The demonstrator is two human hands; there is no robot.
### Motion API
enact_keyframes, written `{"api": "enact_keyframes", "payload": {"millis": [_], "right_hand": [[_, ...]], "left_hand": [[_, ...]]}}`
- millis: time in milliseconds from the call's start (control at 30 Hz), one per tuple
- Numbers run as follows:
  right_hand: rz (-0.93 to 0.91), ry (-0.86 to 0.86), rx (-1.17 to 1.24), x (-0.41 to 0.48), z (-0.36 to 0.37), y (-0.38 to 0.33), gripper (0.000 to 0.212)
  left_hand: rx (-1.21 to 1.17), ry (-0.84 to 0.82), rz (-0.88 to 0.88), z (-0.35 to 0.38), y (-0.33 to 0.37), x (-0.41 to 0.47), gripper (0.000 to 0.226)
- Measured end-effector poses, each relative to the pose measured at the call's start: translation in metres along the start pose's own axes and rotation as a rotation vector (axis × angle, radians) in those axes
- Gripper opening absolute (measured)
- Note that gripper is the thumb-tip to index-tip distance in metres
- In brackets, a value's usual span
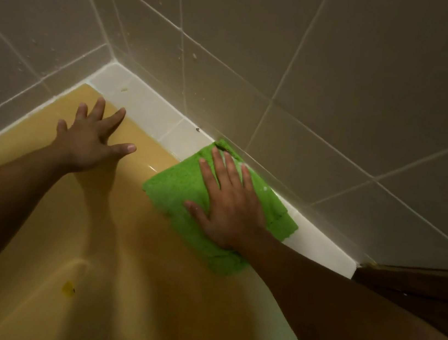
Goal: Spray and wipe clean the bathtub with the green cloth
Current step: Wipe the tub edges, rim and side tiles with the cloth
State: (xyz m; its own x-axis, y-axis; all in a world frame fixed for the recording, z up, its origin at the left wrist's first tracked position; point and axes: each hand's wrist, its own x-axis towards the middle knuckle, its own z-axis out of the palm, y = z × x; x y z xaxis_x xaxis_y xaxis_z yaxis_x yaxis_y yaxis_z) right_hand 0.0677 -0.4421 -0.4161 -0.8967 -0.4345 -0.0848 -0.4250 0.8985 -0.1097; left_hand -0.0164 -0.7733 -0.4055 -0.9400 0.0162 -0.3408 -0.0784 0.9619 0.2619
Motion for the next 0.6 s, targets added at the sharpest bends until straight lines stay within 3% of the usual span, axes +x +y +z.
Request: {"api": "enact_keyframes", "payload": {"millis": [167,367,600], "right_hand": [[-0.056,0.021,0.016,0.039,-0.001,-0.013,0.081],[-0.115,0.016,0.016,0.069,-0.001,-0.02,0.081],[-0.29,-0.018,0.001,0.09,-0.006,-0.016,0.078]], "left_hand": [[-0.027,-0.013,-0.036,-0.006,0.0,0.0,0.106],[-0.066,0.023,-0.064,-0.006,-0.005,-0.005,0.086],[-0.062,0.047,-0.106,-0.007,-0.019,-0.015,0.089]]}}
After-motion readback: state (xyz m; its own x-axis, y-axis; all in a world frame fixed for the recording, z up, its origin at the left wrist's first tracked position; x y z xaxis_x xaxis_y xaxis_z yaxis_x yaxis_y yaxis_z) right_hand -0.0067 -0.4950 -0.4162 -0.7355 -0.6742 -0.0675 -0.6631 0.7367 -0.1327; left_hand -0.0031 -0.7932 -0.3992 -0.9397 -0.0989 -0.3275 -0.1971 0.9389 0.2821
